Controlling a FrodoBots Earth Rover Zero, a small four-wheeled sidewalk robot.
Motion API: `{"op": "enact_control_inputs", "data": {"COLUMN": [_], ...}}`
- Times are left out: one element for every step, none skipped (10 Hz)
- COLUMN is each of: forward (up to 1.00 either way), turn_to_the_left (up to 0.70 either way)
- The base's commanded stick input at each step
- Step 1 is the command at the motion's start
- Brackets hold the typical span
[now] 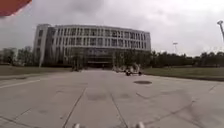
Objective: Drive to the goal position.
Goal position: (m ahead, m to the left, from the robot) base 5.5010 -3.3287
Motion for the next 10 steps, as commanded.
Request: {"op": "enact_control_inputs", "data": {"forward": [0.50, 0.50, 0.50, 0.50, 0.50, 0.50, 0.50, 0.50, 0.50, 0.50], "turn_to_the_left": [0.00, 0.00, 0.00, 0.00, 0.00, 0.00, 0.00, 0.00, 0.00, 0.00]}}
